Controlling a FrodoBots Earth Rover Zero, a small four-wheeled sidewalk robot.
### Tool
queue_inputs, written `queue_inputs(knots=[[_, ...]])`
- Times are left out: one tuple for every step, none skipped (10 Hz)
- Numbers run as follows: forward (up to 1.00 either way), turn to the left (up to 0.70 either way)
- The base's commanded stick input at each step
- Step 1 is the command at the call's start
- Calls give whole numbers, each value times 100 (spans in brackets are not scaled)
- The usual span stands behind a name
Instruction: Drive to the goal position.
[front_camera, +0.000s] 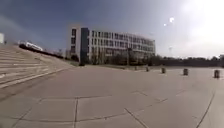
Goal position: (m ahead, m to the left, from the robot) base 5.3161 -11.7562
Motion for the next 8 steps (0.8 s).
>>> queue_inputs(knots=[[0, -70], [0, -70], [0, -70], [0, -70], [0, -70], [0, -70], [0, -70], [0, -70]])
